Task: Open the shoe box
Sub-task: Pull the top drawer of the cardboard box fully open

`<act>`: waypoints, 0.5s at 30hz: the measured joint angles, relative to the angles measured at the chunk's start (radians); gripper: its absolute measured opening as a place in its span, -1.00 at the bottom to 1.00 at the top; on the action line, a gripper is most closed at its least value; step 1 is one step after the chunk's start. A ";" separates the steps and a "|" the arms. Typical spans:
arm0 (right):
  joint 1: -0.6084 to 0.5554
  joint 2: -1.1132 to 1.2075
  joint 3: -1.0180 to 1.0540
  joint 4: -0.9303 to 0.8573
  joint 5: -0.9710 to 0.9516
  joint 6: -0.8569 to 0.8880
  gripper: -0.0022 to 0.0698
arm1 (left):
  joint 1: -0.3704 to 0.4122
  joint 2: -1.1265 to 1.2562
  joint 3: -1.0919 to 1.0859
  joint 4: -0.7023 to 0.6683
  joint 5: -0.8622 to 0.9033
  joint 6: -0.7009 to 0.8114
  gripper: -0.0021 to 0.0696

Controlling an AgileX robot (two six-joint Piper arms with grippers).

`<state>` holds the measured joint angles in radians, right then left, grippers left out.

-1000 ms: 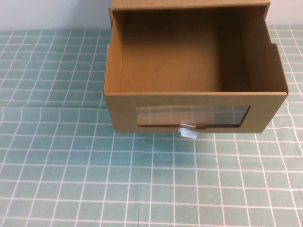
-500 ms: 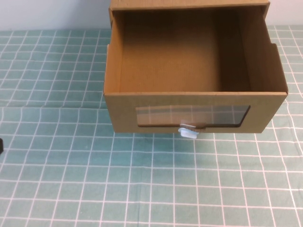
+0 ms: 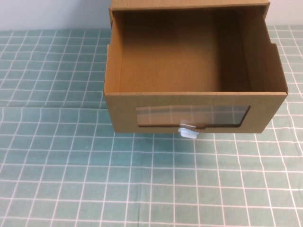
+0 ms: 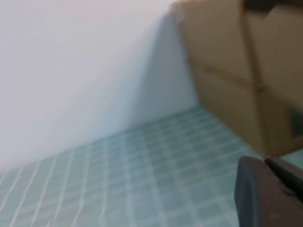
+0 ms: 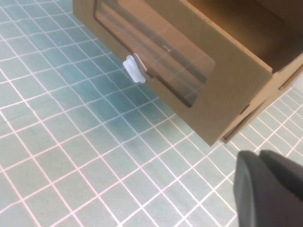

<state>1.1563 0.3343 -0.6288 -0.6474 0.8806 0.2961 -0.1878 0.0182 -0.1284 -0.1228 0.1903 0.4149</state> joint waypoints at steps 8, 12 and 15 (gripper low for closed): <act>0.000 0.000 0.000 0.002 -0.003 0.000 -0.98 | 0.128 -0.027 0.154 -0.041 0.030 -0.072 -0.96; 0.000 0.000 0.000 0.002 -0.003 0.000 -0.98 | 0.128 -0.027 0.154 -0.045 0.112 -0.095 -0.96; 0.000 0.000 0.000 0.002 -0.003 0.000 -0.98 | 0.128 -0.027 0.155 -0.045 0.166 -0.103 -0.96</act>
<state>1.1563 0.3343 -0.6288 -0.6454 0.8777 0.2961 -0.0594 -0.0084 0.0270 -0.1675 0.3561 0.3117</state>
